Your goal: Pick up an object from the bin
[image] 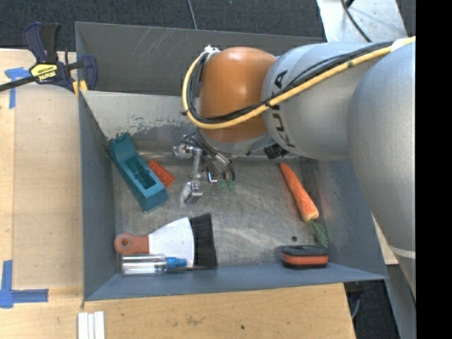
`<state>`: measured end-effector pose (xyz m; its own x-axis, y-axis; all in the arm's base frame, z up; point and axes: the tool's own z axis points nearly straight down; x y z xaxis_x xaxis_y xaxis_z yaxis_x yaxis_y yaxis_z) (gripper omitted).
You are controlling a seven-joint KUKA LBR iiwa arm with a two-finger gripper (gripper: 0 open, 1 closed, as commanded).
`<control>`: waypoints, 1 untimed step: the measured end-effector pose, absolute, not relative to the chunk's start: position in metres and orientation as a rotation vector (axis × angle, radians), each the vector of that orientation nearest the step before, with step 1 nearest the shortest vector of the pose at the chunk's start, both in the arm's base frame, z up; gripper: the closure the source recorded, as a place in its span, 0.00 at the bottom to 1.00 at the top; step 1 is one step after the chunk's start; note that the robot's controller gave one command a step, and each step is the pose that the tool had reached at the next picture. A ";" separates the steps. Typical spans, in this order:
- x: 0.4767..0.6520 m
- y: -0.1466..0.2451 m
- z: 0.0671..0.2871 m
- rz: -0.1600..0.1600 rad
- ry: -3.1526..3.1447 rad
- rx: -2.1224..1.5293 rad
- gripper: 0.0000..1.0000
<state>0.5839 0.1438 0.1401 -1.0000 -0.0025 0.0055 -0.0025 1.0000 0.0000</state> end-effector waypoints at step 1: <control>0.586 0.143 0.145 -0.002 -3.144 0.001 0.00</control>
Offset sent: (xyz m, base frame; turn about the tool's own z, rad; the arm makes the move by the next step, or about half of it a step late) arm 0.0106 0.0431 -0.0661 -0.1358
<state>0.5859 0.1433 0.1447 -1.0000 -0.0004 -0.0023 -0.0004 1.0000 0.0013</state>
